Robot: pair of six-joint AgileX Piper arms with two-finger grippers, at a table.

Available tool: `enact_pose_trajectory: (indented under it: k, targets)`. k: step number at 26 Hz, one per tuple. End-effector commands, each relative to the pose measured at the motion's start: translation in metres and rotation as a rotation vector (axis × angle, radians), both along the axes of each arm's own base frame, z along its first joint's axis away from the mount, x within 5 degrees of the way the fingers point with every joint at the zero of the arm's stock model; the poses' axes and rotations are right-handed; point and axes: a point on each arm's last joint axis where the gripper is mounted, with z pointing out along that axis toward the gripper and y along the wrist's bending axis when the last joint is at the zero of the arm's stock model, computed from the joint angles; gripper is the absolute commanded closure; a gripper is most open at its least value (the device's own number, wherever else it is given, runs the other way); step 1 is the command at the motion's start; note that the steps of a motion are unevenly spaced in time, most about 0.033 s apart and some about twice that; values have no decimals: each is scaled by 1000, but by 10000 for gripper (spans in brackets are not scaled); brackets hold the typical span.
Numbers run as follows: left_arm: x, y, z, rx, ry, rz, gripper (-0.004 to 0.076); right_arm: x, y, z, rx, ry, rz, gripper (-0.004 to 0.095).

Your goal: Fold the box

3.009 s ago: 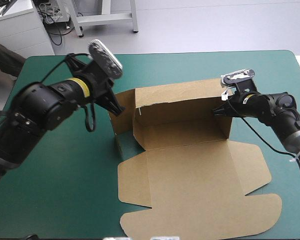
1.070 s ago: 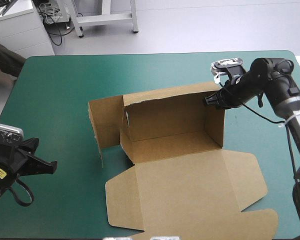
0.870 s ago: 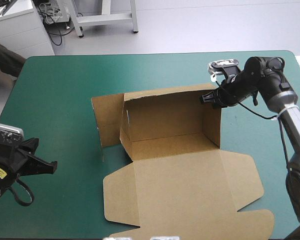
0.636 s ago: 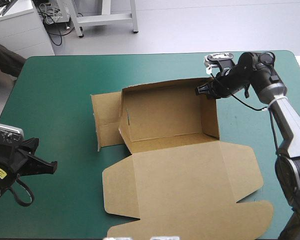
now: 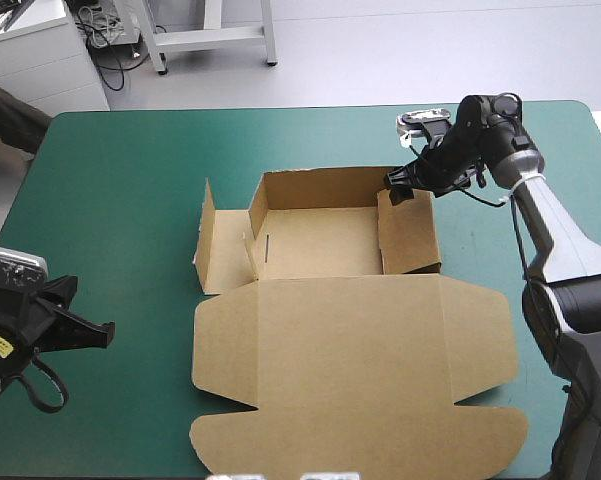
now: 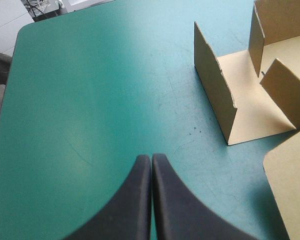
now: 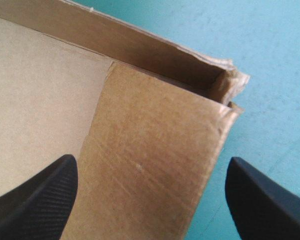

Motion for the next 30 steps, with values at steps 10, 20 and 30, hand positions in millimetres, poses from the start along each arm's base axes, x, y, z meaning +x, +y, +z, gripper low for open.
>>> enact_pose_trajectory:
  k: [10, 20, 30]
  targets:
    - [2, 0, 12, -19, -80, 8, 736, -73, -20, 122, 33, -291, -67, 143]
    - [2, 0, 12, -18, -77, 8, 741, -124, -30, 157, 57, -381, -75, 143]
    - [1, 0, 11, -18, -61, 11, 756, -115, -31, 108, -6, -233, -76, 143]
